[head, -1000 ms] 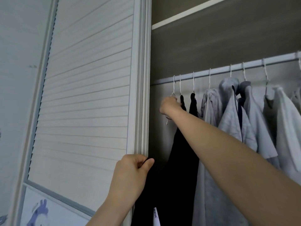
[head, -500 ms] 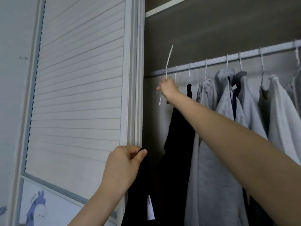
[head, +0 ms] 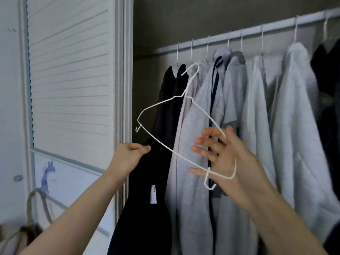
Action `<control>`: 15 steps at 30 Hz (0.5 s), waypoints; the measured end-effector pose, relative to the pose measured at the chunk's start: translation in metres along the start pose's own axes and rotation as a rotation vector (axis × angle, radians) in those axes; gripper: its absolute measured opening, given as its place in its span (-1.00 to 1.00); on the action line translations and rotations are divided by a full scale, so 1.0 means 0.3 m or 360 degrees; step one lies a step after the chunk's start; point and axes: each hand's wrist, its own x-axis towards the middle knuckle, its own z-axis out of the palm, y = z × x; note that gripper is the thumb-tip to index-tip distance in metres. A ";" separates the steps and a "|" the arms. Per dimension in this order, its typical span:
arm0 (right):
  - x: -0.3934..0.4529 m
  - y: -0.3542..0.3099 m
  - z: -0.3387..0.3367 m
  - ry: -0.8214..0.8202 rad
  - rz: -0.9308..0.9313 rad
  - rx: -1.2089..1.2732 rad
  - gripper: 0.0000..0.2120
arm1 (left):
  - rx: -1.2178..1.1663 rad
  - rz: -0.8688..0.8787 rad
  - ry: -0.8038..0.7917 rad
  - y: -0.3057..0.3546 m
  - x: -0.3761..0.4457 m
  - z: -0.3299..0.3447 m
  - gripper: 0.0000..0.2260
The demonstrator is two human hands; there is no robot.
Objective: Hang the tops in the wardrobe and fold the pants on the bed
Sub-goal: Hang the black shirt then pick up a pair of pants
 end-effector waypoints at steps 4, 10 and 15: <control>-0.198 0.045 -0.136 -0.0181 0.0151 0.0295 -0.57 | -0.0130 -0.0229 0.0071 -0.055 -0.067 0.002 -0.80; -0.508 0.046 -0.315 -0.0156 0.0359 0.0405 -0.41 | -0.0206 -0.0559 0.0157 -0.161 -0.180 -0.030 -0.89; -0.674 0.052 -0.383 -0.0191 0.0477 0.0348 -0.41 | -0.0072 -0.0468 0.0185 -0.199 -0.258 -0.039 -0.87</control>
